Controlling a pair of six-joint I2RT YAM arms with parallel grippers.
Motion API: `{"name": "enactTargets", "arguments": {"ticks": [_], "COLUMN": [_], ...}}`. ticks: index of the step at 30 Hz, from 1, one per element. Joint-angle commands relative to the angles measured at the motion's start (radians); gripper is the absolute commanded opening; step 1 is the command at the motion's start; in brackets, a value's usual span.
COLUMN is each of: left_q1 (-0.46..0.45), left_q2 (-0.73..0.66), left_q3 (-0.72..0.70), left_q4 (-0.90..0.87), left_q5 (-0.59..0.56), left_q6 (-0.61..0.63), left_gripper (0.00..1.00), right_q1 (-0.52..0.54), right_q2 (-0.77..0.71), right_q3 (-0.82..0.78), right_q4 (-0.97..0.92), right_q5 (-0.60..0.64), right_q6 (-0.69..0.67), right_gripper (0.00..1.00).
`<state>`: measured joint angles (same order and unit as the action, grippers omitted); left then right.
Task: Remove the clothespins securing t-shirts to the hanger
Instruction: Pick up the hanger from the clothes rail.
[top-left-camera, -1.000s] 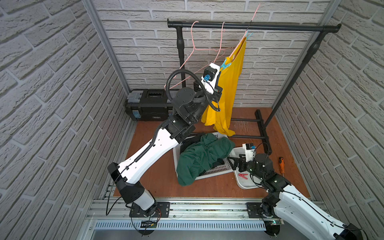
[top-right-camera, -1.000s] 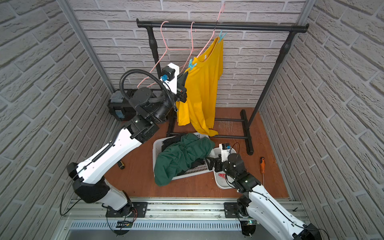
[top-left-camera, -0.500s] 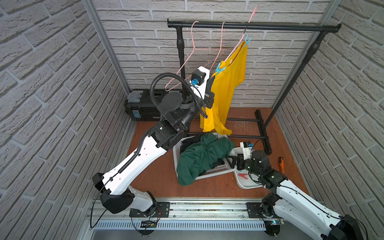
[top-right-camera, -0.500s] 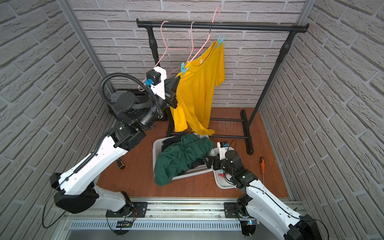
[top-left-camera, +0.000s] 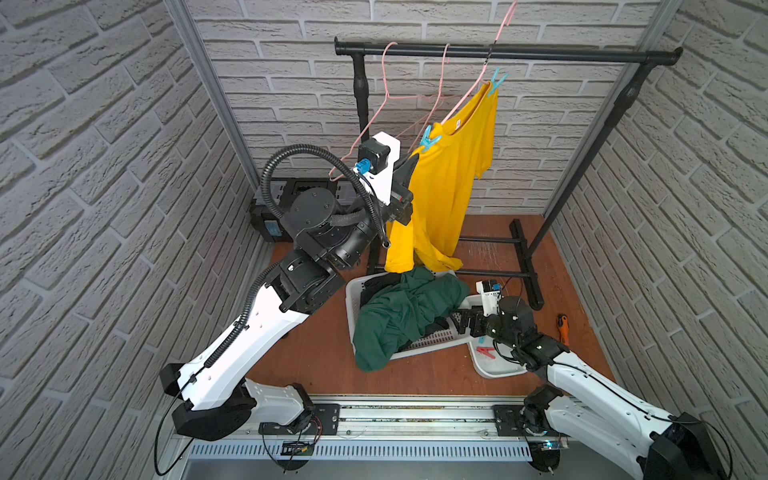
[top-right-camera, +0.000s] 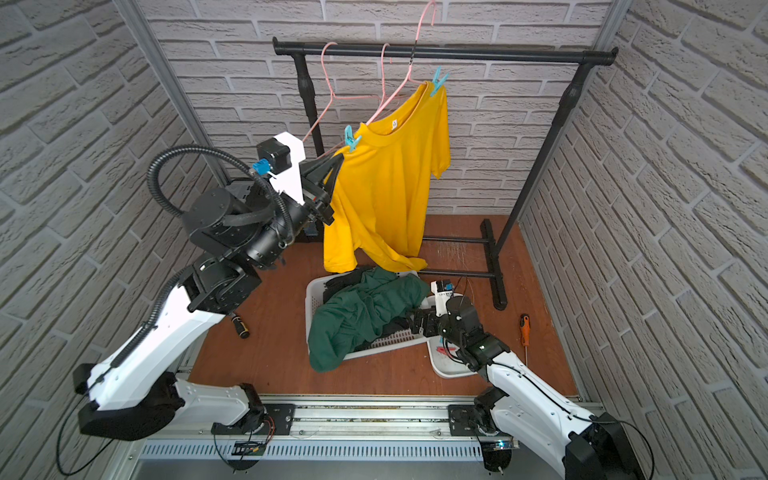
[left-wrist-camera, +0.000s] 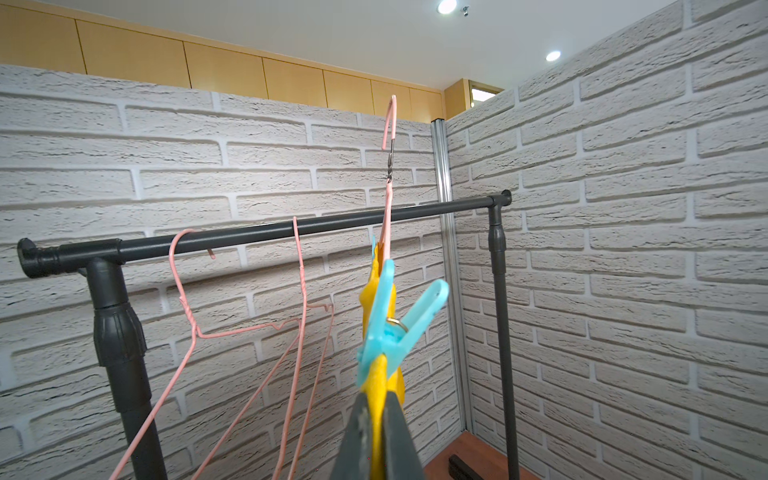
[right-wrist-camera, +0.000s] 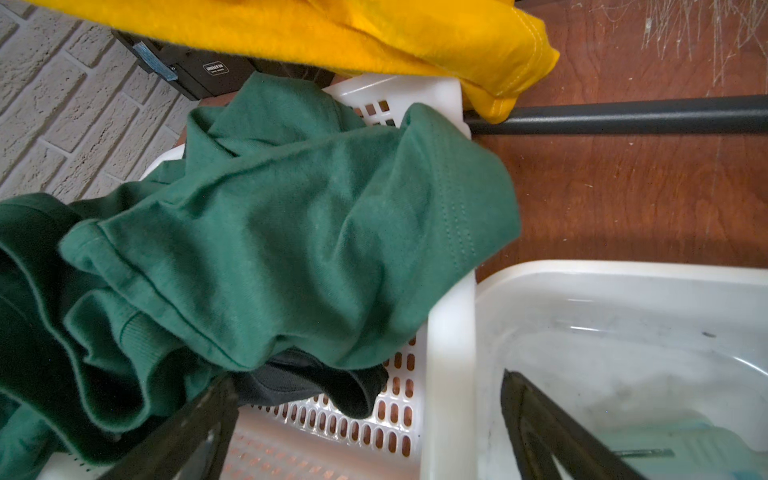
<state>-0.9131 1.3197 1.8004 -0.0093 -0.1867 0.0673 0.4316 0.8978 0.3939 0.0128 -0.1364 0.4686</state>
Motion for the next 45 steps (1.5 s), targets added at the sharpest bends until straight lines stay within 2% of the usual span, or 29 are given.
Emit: {"name": "enactTargets", "arguments": {"ticks": [1, 14, 25, 30, 35, 45], "left_q1": [-0.014, -0.023, -0.026, -0.025, -0.024, -0.025], "left_q2": [-0.014, 0.016, 0.050, 0.018, -0.038, -0.267], "left_q3": [0.072, 0.310, 0.491, 0.496, 0.441, 0.143], "left_q4": [0.098, -0.024, -0.133, -0.157, -0.195, -0.196], "left_q5": [0.031, 0.071, 0.101, 0.090, 0.090, 0.039], "left_q6": [0.002, -0.002, -0.095, -0.100, -0.136, -0.235], "left_gripper": [0.00, 0.00, 0.00, 0.00, 0.00, 0.00], "right_q1": [-0.004, -0.004, -0.004, -0.004, -0.004, -0.024], "right_q2": [0.009, 0.034, 0.041, 0.047, 0.067, 0.098], "right_q3": [0.027, 0.033, 0.024, 0.036, 0.051, 0.077], "right_q4": [0.058, 0.067, 0.076, 0.068, 0.054, 0.004], "right_q5": [0.001, 0.004, 0.029, 0.029, 0.029, 0.042], "right_q6": [0.012, -0.013, -0.034, -0.060, -0.071, -0.115], "right_gripper": [1.00, 1.00, 1.00, 1.00, 1.00, 1.00]}}
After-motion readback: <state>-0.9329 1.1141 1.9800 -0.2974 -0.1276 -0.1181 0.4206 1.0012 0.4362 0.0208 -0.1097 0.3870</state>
